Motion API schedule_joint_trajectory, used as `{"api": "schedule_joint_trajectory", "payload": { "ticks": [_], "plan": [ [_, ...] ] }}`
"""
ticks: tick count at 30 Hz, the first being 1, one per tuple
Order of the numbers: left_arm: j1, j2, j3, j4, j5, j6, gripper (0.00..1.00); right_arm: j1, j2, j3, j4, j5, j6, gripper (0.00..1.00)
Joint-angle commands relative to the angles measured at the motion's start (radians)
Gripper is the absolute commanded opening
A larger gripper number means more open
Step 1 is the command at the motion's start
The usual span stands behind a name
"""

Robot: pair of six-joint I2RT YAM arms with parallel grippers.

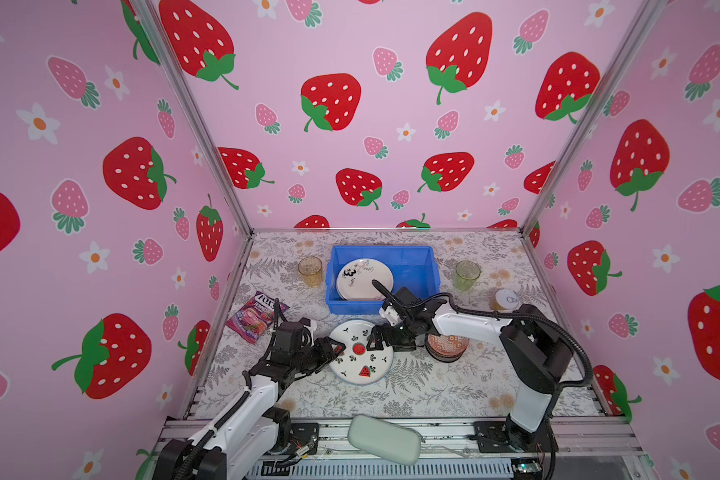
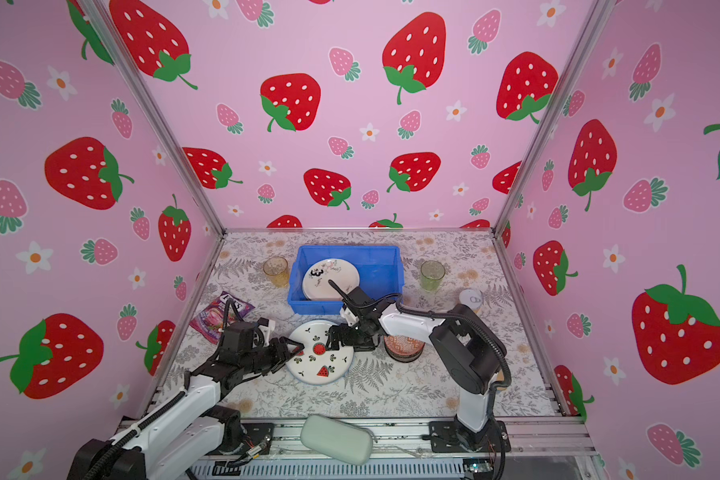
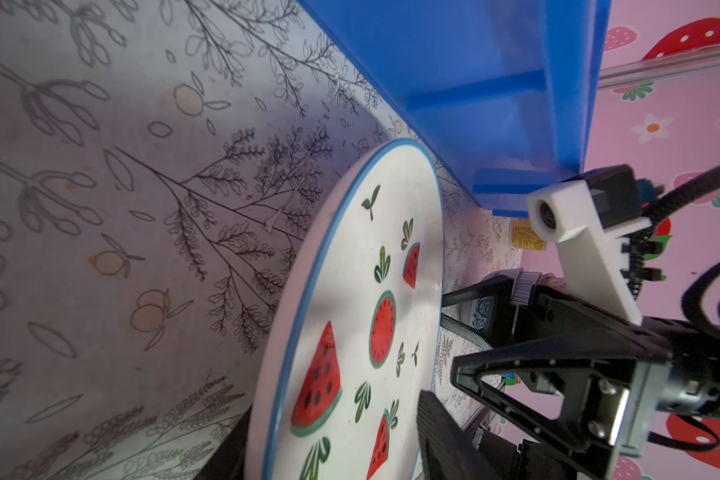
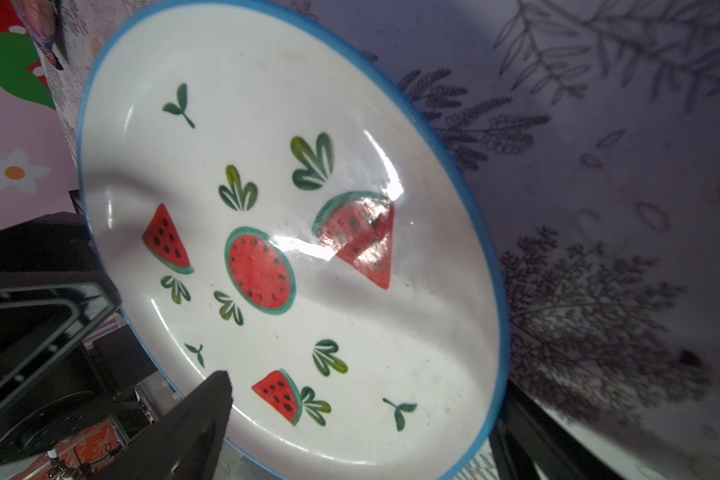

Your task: Place the mixed dishes into the plastic bin

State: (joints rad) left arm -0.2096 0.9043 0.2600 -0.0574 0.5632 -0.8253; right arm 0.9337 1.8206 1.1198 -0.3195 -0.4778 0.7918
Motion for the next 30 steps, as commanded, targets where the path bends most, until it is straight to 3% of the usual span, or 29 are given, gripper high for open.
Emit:
{"api": "schedule_joint_trajectory", "payload": {
  "ticks": [1,15,30],
  "plan": [
    [-0.008,-0.018,0.011,0.069,0.086,-0.012,0.52,0.022,0.002,0.044,0.082,-0.068,0.009,0.95],
    [-0.008,-0.048,0.013,0.045,0.078,-0.015,0.33,0.023,-0.005,0.046,0.070,-0.050,0.002,0.95],
    [-0.008,-0.086,0.048,-0.086,0.034,0.016,0.31,-0.004,-0.020,0.050,0.028,-0.018,-0.021,0.95]
  ]
}}
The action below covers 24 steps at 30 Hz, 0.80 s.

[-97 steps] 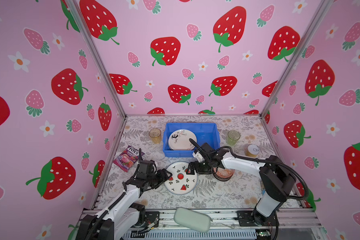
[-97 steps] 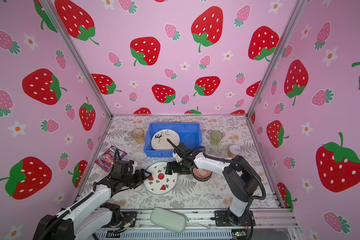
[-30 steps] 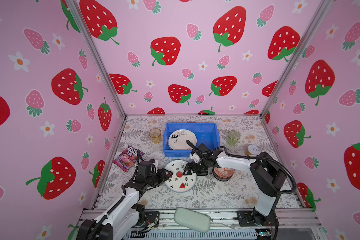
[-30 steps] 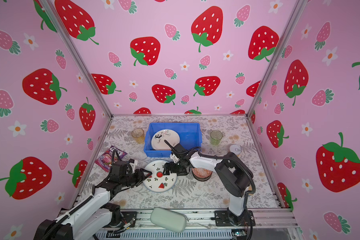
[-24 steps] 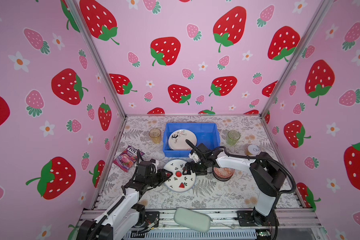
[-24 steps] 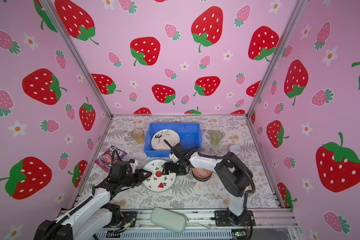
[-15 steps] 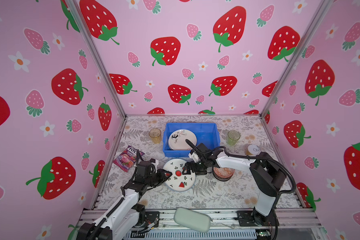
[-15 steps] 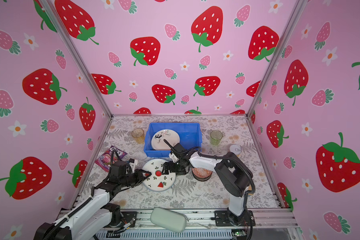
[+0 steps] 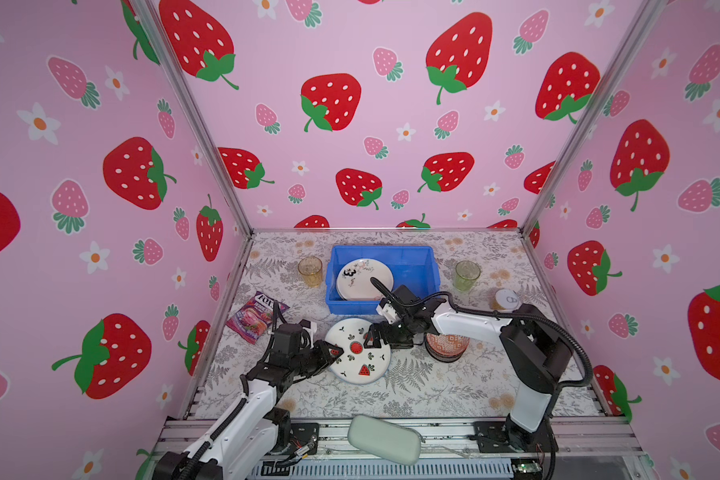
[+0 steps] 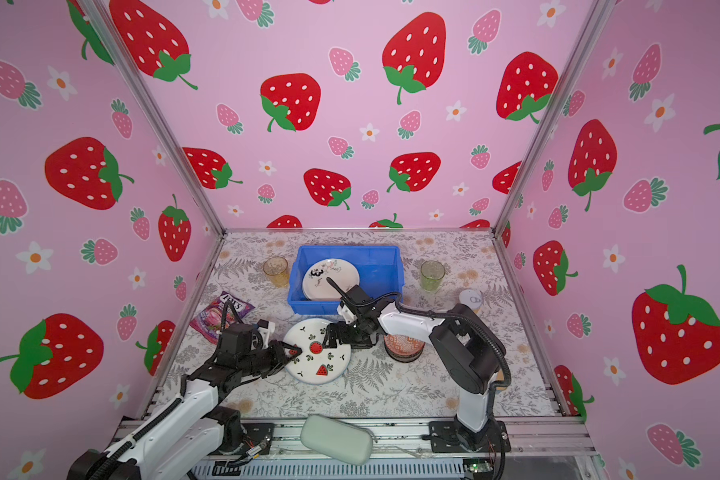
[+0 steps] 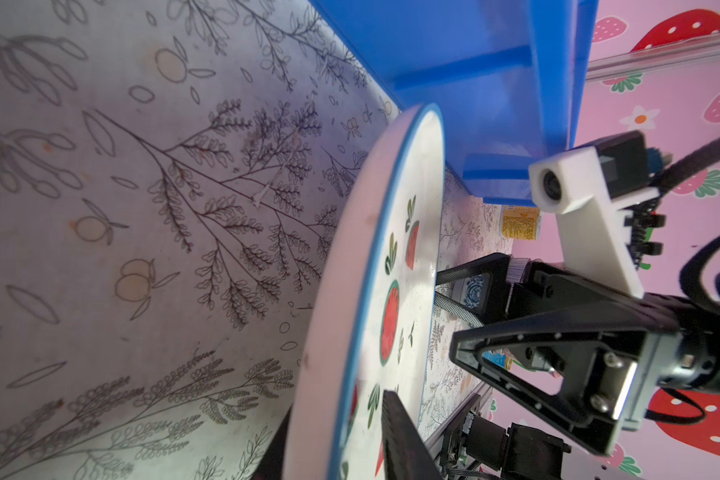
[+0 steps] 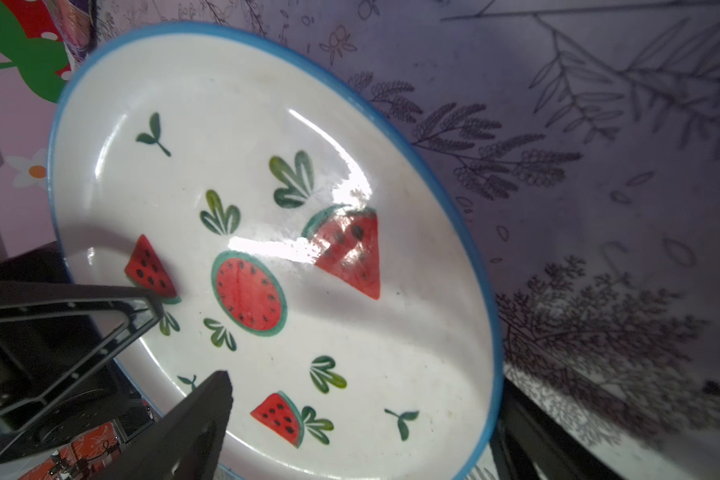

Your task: Place the mixed dishes into the plastic bin

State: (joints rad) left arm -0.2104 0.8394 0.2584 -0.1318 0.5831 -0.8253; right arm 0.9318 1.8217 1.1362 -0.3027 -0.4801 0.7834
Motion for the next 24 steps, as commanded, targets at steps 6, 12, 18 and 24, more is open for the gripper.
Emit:
{"api": "schedule_joint_trajectory", "payload": {
  "ticks": [6,12,18,24],
  "plan": [
    [-0.007,-0.034,0.058,-0.041,-0.003,0.010,0.25,-0.015,-0.025,0.031,0.004,-0.012,-0.019,0.95],
    [-0.007,-0.030,0.066,-0.045,-0.008,0.011,0.18,-0.022,-0.027,0.033,-0.001,-0.009,-0.022,0.95],
    [-0.006,-0.017,0.070,-0.025,-0.009,0.002,0.02,-0.029,-0.034,0.054,-0.024,0.011,-0.042,0.95],
    [-0.006,-0.021,0.071,0.006,-0.005,-0.029,0.00,-0.047,-0.045,0.069,-0.063,0.031,-0.061,0.95]
  ]
}}
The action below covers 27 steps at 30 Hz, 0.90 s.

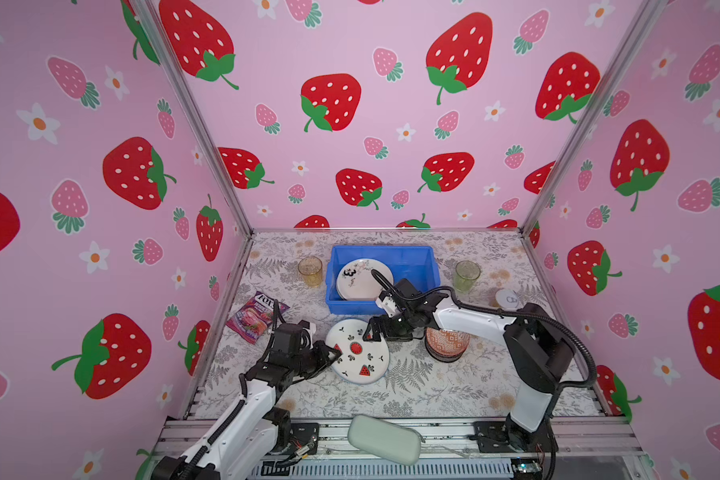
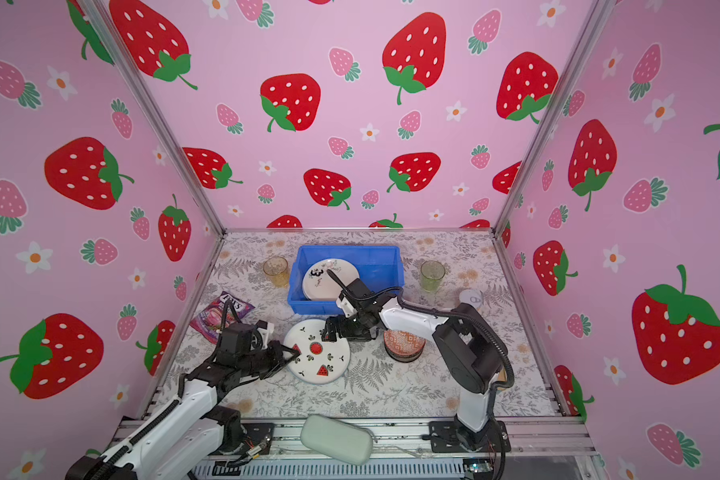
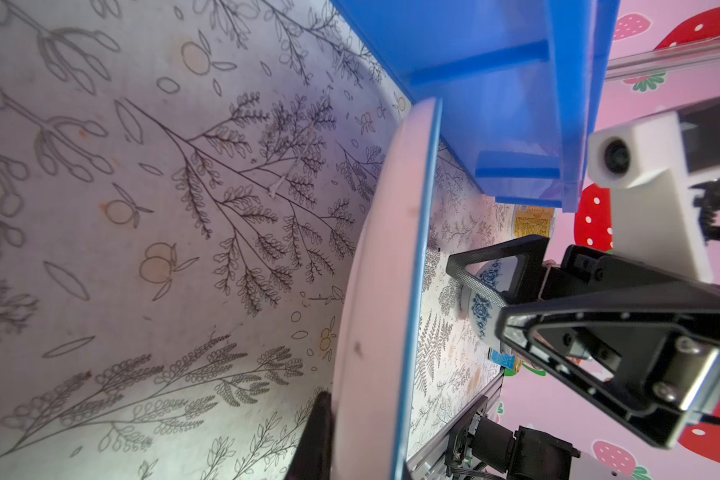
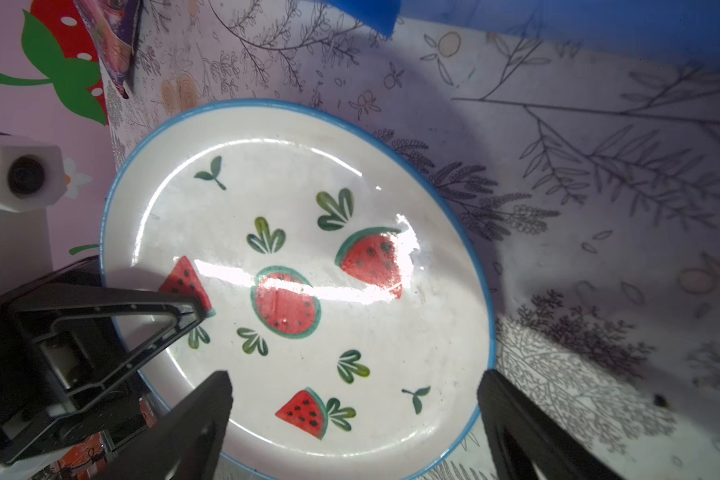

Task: Place the mixed dishes into the plastic bin
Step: 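Lift the watermelon plate upright with the right gripper while left grips its rim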

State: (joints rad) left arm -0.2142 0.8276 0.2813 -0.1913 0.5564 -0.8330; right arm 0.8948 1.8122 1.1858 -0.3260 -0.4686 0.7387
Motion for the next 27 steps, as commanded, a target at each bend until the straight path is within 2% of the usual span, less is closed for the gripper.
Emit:
{"api": "schedule_joint_trajectory", "payload": {
  "ticks": [1,15,20,27],
  "plan": [
    [-0.004,-0.011,0.049,0.071,0.023,-0.027,0.00,-0.015,-0.040,0.019,-0.042,0.021,-0.020,0.95],
    [-0.001,-0.106,0.114,0.064,0.040,-0.111,0.00,-0.073,-0.103,0.068,-0.120,0.033,-0.072,0.95],
    [0.005,-0.149,0.161,0.016,0.079,-0.110,0.00,-0.111,-0.141,0.104,-0.163,-0.005,-0.097,0.95],
    [0.010,-0.185,0.217,0.019,0.122,-0.118,0.00,-0.223,-0.203,0.132,-0.213,-0.132,-0.153,0.94]
  ]
}}
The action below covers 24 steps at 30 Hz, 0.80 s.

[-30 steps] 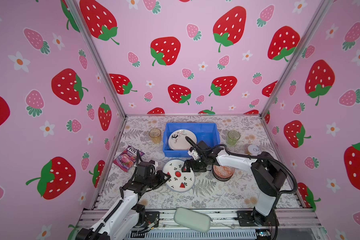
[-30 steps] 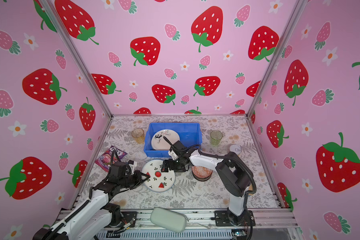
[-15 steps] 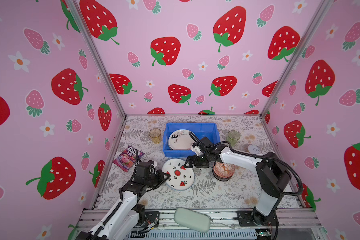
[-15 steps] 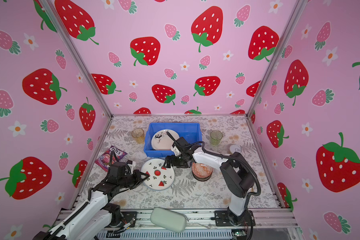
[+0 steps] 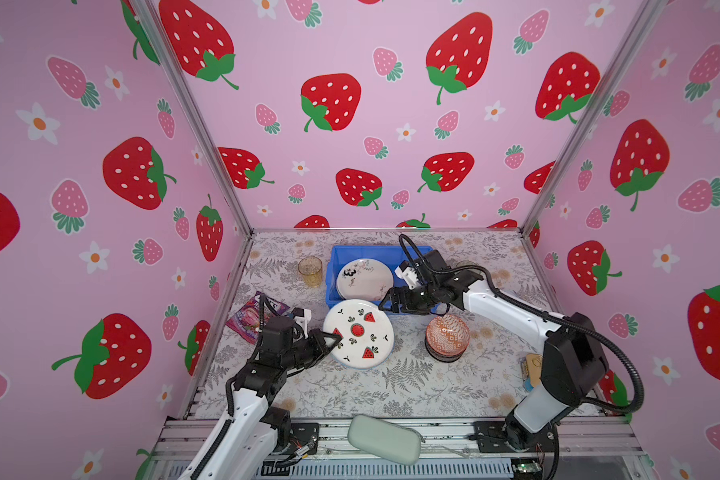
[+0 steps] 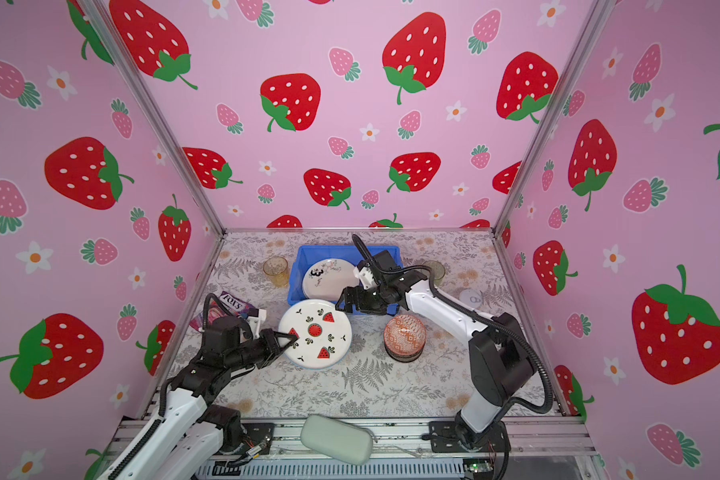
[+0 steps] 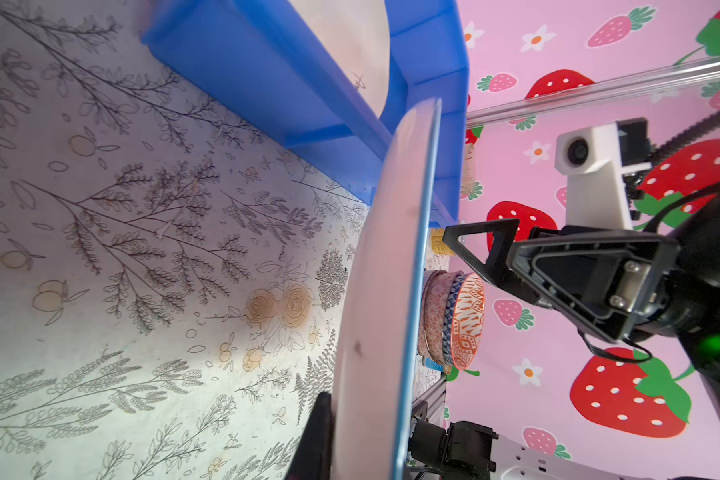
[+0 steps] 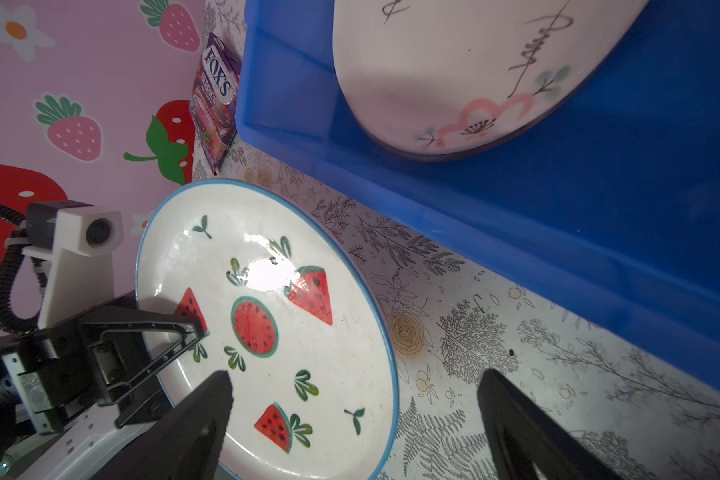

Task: Place the mixed dishes into the plastic bin
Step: 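Lift the watermelon plate upright with the right gripper while left grips its rim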

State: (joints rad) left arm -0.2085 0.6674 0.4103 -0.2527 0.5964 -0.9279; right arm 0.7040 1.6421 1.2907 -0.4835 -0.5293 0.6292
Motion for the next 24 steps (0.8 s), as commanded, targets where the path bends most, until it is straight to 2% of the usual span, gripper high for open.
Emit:
{"api": "schedule_joint_trajectory", "payload": {
  "ticks": [1,10,14,24],
  "plan": [
    [0.005,-0.020,0.097,0.089,0.085,-0.025,0.00,-0.049,-0.040,0.033,-0.061,-0.099,-0.057,0.93],
    [0.006,0.082,0.183,0.206,0.111,-0.043,0.00,-0.112,-0.074,0.047,-0.108,-0.209,-0.154,0.88],
    [0.006,0.139,0.224,0.259,0.124,-0.051,0.00,-0.118,-0.079,0.017,-0.068,-0.286,-0.143,0.86],
    [0.006,0.241,0.283,0.357,0.167,-0.068,0.00,-0.126,-0.060,-0.007,-0.015,-0.355,-0.131,0.83]
  ]
}}
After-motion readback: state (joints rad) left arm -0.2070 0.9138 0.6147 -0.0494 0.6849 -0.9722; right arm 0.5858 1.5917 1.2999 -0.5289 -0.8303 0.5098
